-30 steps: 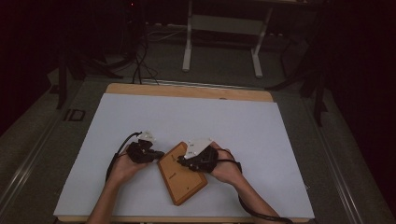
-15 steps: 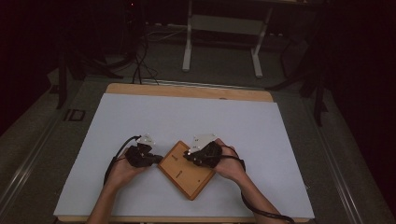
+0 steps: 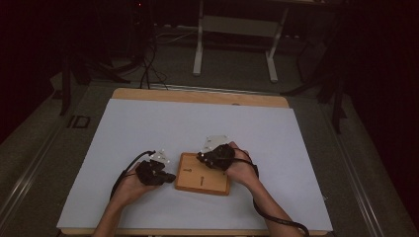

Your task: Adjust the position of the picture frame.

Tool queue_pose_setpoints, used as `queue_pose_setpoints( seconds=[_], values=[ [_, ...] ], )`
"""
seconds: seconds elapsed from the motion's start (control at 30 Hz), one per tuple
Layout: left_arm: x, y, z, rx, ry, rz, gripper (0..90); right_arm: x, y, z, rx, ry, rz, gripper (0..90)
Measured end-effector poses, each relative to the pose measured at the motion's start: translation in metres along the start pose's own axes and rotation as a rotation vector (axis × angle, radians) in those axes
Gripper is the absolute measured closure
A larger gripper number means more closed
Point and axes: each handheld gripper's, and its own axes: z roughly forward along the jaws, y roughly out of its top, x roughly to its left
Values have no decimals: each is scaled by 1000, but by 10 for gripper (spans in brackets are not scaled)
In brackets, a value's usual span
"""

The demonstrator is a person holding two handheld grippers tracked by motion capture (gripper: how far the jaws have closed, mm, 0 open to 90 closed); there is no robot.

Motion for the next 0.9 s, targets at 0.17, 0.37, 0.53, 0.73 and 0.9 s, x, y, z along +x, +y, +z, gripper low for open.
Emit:
queue_pose_setpoints(
  seconds=[0.17,0.37,0.53,0.73,0.9],
  values=[
    [-7,4,5,14,-26,37,900,-6,-5,6,3,-1,29,838],
    [0,3,-3,-49,-9,-7,897,-8,-14,9,1,3,61,838],
    [4,2,-4,-65,43,-38,886,-10,-16,12,5,-1,76,837],
    [6,1,-7,-91,61,-54,877,-16,-27,15,29,-12,155,835],
    [5,3,-7,-99,72,-45,869,-18,-32,18,23,-7,194,834]
  ],
)
